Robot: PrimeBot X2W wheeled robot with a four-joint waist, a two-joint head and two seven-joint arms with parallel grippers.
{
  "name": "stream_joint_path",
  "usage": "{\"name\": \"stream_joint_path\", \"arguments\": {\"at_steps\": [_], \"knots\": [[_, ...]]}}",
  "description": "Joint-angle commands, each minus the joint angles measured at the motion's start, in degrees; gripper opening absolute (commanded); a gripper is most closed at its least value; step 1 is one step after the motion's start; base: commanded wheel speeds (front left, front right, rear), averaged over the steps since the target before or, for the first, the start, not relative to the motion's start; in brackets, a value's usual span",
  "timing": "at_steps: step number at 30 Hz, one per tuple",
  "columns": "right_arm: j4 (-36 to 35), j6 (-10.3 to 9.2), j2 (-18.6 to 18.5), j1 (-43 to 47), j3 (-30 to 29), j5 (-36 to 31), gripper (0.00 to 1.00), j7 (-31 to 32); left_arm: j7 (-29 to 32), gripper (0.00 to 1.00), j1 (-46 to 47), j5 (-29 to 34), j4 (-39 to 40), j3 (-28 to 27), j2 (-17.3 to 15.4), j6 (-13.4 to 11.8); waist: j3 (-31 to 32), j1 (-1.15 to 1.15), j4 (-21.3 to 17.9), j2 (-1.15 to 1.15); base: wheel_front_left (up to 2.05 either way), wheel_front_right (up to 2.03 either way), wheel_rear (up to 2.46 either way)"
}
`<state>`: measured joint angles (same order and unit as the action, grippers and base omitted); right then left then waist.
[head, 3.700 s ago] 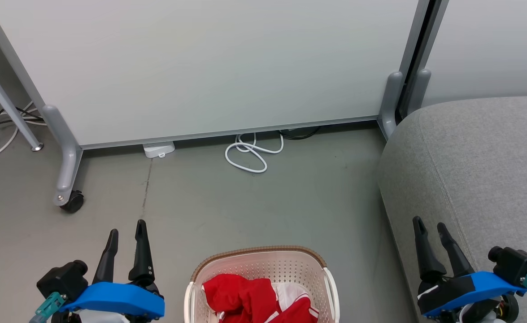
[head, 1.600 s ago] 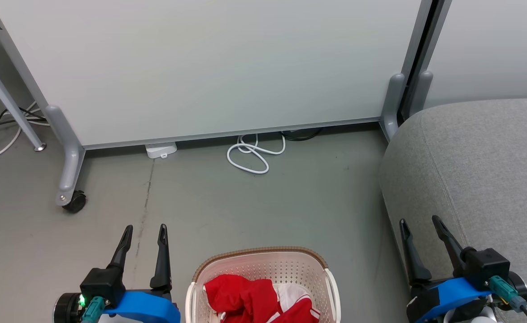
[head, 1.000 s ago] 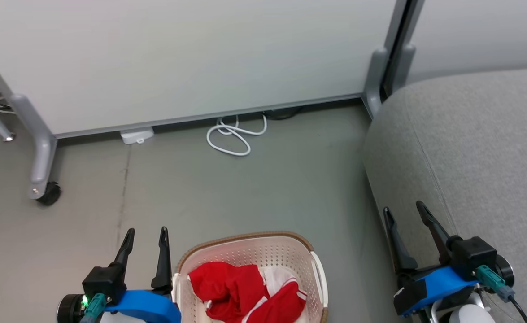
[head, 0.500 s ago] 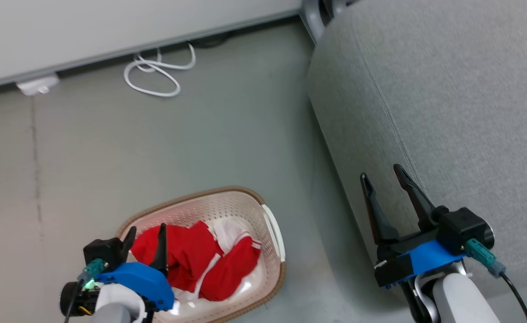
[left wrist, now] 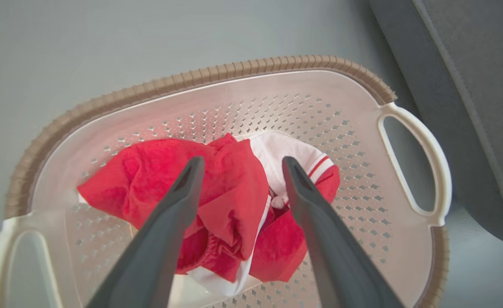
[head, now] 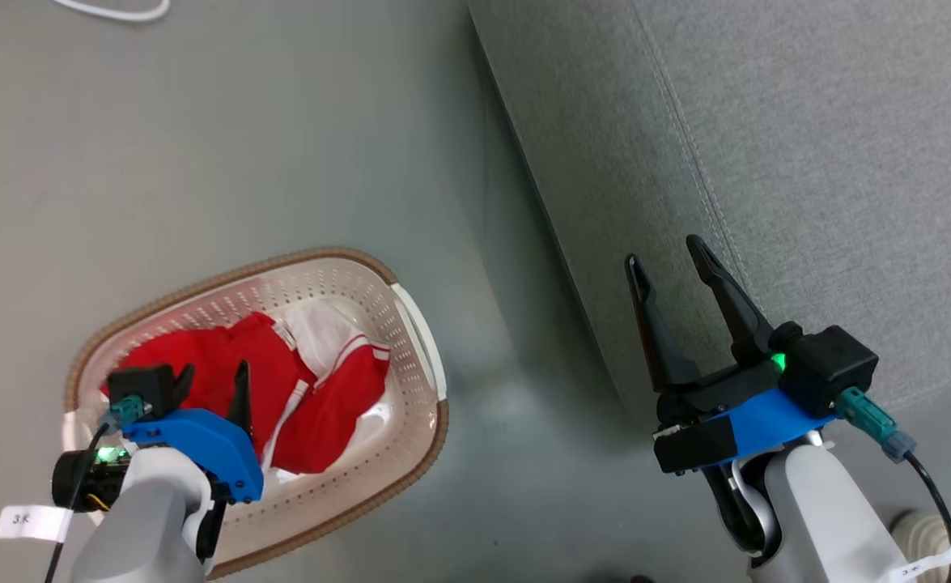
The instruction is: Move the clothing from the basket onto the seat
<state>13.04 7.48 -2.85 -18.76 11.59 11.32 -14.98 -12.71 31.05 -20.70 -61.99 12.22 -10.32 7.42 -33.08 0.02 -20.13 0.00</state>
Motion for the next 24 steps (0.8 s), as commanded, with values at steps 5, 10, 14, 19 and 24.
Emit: {"name": "stream_joint_path", "arguments": {"at_steps": [5,10,14,19,24], "knots": [[-1.5,0.03,-0.1,-1.7,1.1,1.5,1.00,-0.3,0.8,1.00,3.3,-1.2,-2.8,2.9,-2.2,0.1,-5.4,-0.02,-2.4,0.00,0.00,0.00,0.00],[-2.4,0.03,-0.1,-2.2,2.2,2.6,1.00,-0.3,0.8,1.00,4.9,-1.9,-5.2,4.5,-3.5,0.1,-7.6,-0.02,-3.7,0.00,0.00,0.00,0.00],[-2.7,0.03,-0.1,-2.4,2.5,3.2,1.00,-0.3,1.5,1.00,6.3,-1.5,-7.0,5.9,-4.5,0.1,-8.7,-0.02,-4.2,0.00,0.00,0.00,0.00],[-3.0,0.03,-0.1,-2.5,3.2,3.7,1.00,-0.3,4.0,1.00,7.6,-1.9,-8.9,7.0,-4.9,0.1,-9.5,-0.02,-4.6,0.00,0.00,0.00,0.00],[-2.8,0.03,-0.1,-2.2,3.3,3.8,1.00,-0.3,5.5,0.00,8.2,-2.2,-9.8,8.1,-4.6,0.1,-9.5,-0.02,-4.6,0.00,0.00,0.00,0.00]]}}
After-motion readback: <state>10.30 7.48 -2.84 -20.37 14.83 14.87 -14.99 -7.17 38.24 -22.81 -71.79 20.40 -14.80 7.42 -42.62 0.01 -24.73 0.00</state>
